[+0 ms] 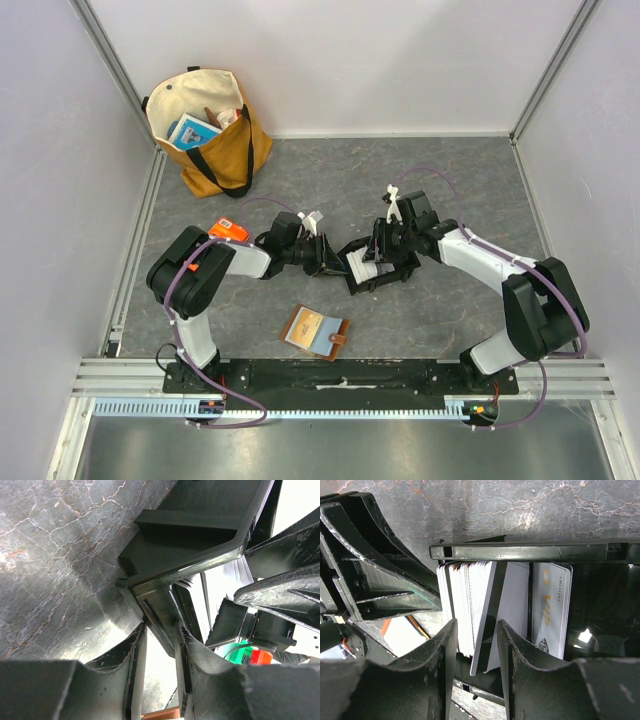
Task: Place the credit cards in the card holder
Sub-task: Pick up the credit card from the storage box.
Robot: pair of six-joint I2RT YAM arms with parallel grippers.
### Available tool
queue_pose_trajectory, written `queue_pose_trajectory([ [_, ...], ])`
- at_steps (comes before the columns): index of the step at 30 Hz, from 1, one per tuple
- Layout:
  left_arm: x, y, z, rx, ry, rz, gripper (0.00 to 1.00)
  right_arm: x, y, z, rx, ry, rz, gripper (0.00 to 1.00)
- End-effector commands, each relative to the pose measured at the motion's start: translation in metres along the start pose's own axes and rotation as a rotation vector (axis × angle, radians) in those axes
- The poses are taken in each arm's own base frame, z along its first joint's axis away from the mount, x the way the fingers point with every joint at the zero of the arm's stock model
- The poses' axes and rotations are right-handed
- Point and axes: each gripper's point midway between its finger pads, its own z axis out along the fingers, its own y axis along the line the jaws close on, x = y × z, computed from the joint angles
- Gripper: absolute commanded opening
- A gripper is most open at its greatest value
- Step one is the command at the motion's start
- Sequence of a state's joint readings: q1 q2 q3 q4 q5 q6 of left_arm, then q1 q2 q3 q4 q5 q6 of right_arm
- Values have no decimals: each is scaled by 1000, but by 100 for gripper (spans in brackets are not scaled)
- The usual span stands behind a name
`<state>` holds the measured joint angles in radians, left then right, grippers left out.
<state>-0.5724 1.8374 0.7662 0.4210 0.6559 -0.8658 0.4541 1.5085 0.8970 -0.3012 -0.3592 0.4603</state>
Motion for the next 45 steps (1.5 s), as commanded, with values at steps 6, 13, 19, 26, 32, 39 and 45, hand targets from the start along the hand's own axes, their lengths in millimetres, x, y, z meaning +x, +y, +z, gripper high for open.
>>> queue_pose_trajectory([
  [6,-14,-27,4,91,-30,42,34,-2,35,-9,-199,4,28,33],
  [13,-13,-26,4,91,-26,39,34,-3,35,-12,-230,3,43,33],
  [19,-13,-25,4,92,-25,39,34,-4,36,-17,-267,3,65,34],
  [26,-14,-27,4,95,-26,42,34,0,33,-16,-278,15,80,27],
  [32,-14,-28,3,96,-27,43,34,4,29,-14,-267,22,84,22],
  [39,-13,-28,3,96,-27,43,34,-3,25,-22,-290,5,104,20],
  [45,-14,-30,3,101,-27,46,34,-4,17,-24,-286,0,121,16],
])
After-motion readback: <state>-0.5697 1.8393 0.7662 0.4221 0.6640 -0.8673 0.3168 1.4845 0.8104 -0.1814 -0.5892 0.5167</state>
